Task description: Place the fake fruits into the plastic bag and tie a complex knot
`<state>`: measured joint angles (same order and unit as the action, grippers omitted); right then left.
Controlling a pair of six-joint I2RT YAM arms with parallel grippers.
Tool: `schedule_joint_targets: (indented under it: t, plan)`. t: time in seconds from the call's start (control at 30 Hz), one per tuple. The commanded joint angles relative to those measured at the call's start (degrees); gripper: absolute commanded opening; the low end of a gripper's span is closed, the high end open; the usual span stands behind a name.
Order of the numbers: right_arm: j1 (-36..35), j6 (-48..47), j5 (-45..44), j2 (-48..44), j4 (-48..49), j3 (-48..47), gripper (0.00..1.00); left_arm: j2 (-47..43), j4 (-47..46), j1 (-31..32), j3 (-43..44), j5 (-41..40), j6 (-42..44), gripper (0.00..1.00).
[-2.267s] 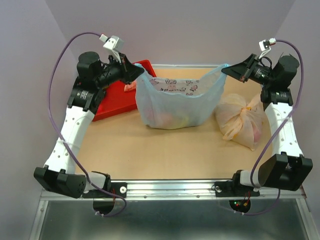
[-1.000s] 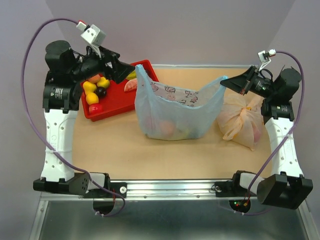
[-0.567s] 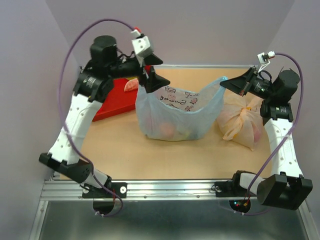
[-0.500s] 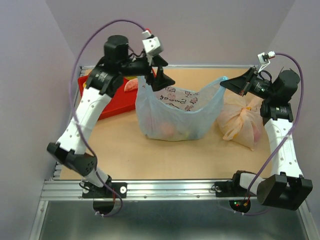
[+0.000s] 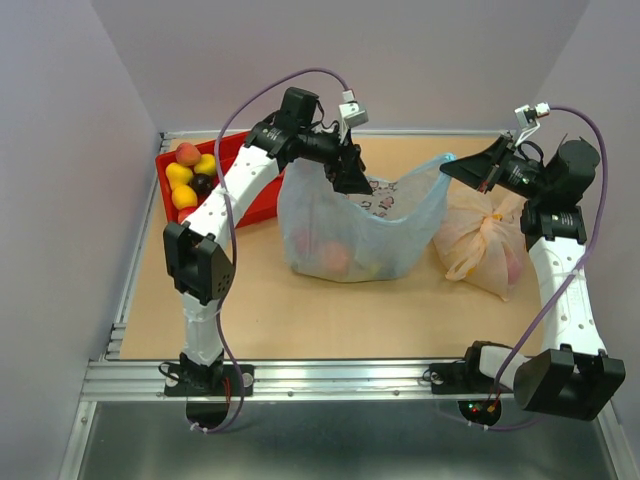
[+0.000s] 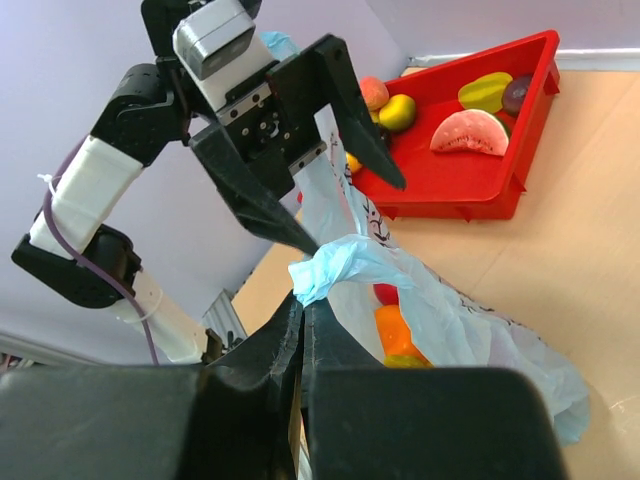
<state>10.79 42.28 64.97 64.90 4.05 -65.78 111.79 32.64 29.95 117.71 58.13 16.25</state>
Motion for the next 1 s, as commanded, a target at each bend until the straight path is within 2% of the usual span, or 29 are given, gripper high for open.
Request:
schedule_joint_targets:
  t: [0.0,0.07,0.13,0.17,0.23,0.3,0.5,0.6,0.63,0.7,0.73,0.8,0.83,0.93,0.97]
  plan:
    - [-0.2,-1.4,0.5,-1.4,1.0,-0.2,0.0,-3.6,4.1,1.2,1.1,10.0,2.0,0.99]
    - [-0.2,-1.6,0.5,-1.3,0.8,-0.1,0.0,-5.7,5.6,2.6,-2.6,10.2,4.0,0.99]
    - [-0.2,-1.7,0.4,-1.0,0.7,-0.1,0.0,-5.9,9.5,3.9,-3.3,10.0,9.8,0.99]
    - [-0.2,-1.8,0.3,-1.0,0.7,-0.1,0.0,-5.4,15.4,5.1,-2.8,9.4,12.3,0.97]
    - [-0.2,-1.9,-0.1,-0.7,0.6,-0.2,0.0,-5.0,21.2,6.6,-2.4,8.2,17.6,0.96]
    - [-0.2,-1.9,-0.2,-0.6,0.6,-0.4,0.0,-5.5,21.0,7.3,-4.8,7.0,17.4,0.96]
    - [-0.2,-1.7,0.1,-0.4,0.5,-1.0,0.0,-9.2,9.4,8.5,-12.2,-2.2,12.3,0.94]
    - [-0.2,-1.7,0.0,-0.3,0.4,-0.8,0.0,-9.9,4.5,8.6,-16.2,-8.9,12.8,0.74]
    - [-0.2,-1.7,0.0,-0.2,0.3,-0.7,0.0,-10.0,2.9,8.6,-17.2,-10.0,13.5,0.57]
    - [-0.2,-2.0,-0.5,-0.1,0.3,-0.1,0.0,-9.7,2.1,8.6,-19.2,-12.2,15.5,0.4]
    - [-0.2,-2.2,-0.5,0.0,0.3,0.1,0.0,-9.0,1.6,8.6,-20.7,-12.2,16.3,0.26]
    - [-0.2,-2.6,-0.7,0.4,0.3,0.8,0.0,-8.3,1.0,8.6,-22.9,-11.3,16.6,0.12]
    - [-0.2,-2.9,-0.9,0.6,0.3,1.1,0.0,-7.6,0.3,8.6,-23.7,-10.6,16.6,0.0]
    - [-0.2,-3.8,-1.2,1.1,0.3,2.1,0.01,-7.1,-3.5,8.6,-27.3,-10.4,14.8,0.0]
    - [-0.2,-4.0,-1.3,1.3,0.3,2.4,0.04,-6.4,-4.0,8.6,-28.0,-10.4,14.7,0.0]
